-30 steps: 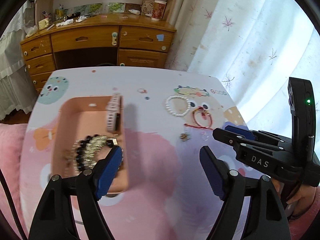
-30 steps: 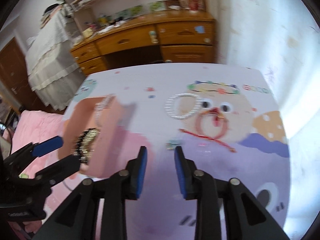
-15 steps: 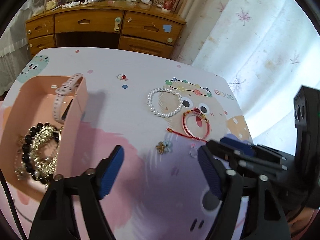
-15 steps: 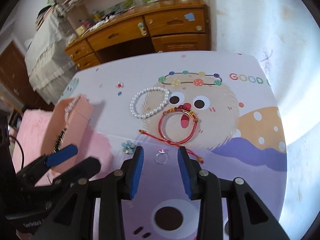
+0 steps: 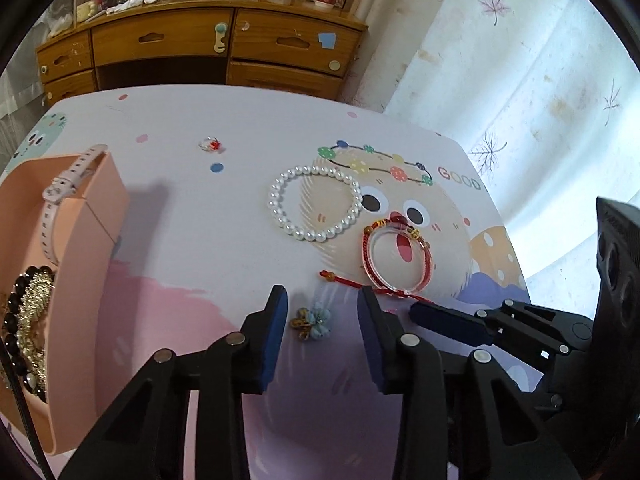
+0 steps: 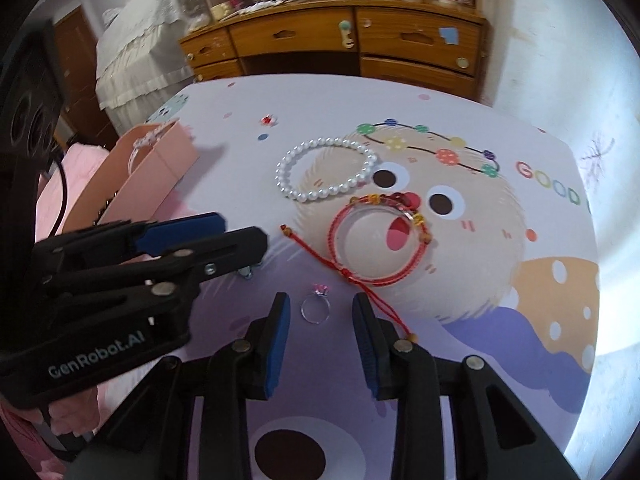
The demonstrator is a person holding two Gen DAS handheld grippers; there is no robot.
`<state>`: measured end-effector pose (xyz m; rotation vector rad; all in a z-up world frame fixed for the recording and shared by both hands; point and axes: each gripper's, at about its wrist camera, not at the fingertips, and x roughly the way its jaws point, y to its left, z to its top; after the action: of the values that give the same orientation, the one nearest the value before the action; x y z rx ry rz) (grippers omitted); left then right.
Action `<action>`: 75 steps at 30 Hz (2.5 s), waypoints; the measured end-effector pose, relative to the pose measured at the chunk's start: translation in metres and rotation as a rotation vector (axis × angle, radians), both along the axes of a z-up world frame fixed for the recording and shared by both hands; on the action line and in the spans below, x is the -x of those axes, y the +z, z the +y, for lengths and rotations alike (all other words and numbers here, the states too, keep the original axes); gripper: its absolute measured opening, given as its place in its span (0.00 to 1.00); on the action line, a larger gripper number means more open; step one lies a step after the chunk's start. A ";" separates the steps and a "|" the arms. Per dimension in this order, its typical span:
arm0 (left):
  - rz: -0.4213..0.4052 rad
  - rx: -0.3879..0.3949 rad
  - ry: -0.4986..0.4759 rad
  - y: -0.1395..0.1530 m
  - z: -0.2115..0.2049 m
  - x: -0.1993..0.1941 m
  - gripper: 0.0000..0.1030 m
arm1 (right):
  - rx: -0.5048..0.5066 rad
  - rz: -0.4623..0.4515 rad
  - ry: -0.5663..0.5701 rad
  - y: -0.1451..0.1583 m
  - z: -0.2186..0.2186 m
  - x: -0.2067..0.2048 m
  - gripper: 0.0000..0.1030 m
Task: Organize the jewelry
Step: 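Grasp the blue flower brooch with the left tool while the right tool grasps the silver ring, then carry the ring into the tray with the right tool while the left tool carries the flower brooch there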
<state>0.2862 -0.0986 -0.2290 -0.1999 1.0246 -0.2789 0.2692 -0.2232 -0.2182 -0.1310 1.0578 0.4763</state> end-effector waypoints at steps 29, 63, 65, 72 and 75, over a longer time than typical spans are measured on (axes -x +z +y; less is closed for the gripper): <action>-0.102 -0.024 0.115 0.034 0.039 0.022 0.12 | 0.157 -0.103 0.075 -0.003 0.029 0.007 0.14; -0.168 -0.004 0.287 0.080 0.223 0.069 0.12 | -0.032 -0.127 0.224 0.077 0.186 0.043 0.06; -0.164 -0.003 0.273 0.082 0.229 0.067 0.12 | -0.063 -0.128 0.218 0.083 0.192 0.044 0.06; -0.136 0.018 0.226 0.084 0.240 0.058 0.19 | -0.095 -0.058 0.178 0.081 0.208 0.042 0.56; -0.123 0.026 0.196 0.082 0.236 0.055 0.22 | -0.083 -0.084 0.146 0.081 0.206 0.045 0.57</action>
<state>0.2316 0.1371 -0.1470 -0.3009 0.8729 -0.1249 0.2237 -0.0177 -0.1368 -0.1538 0.9489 0.6411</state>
